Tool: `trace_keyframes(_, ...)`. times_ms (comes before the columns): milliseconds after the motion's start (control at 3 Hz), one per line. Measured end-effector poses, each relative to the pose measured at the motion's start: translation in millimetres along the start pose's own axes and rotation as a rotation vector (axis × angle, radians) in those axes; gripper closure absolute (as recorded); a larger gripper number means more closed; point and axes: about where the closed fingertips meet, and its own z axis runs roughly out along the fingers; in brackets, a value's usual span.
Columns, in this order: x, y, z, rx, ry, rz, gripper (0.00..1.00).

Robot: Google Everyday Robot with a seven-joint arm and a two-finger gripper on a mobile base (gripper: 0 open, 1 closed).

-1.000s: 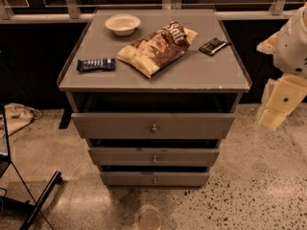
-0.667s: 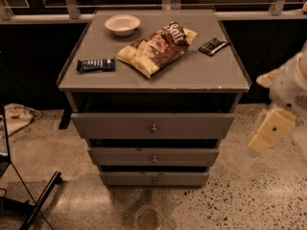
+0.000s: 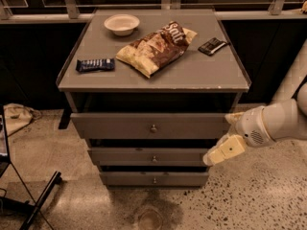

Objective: Open middle drawer

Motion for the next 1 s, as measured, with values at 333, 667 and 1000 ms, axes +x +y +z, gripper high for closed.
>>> trace_keyframes(333, 7.5, -6.9, 17.9, -0.024, -0.023, 0.042, 0.18)
trace_keyframes(667, 6.1, -5.9, 16.1, -0.021, -0.021, 0.037, 0.41)
trace_keyframes(1000, 6.1, -5.9, 16.1, -0.022, -0.021, 0.037, 0.64)
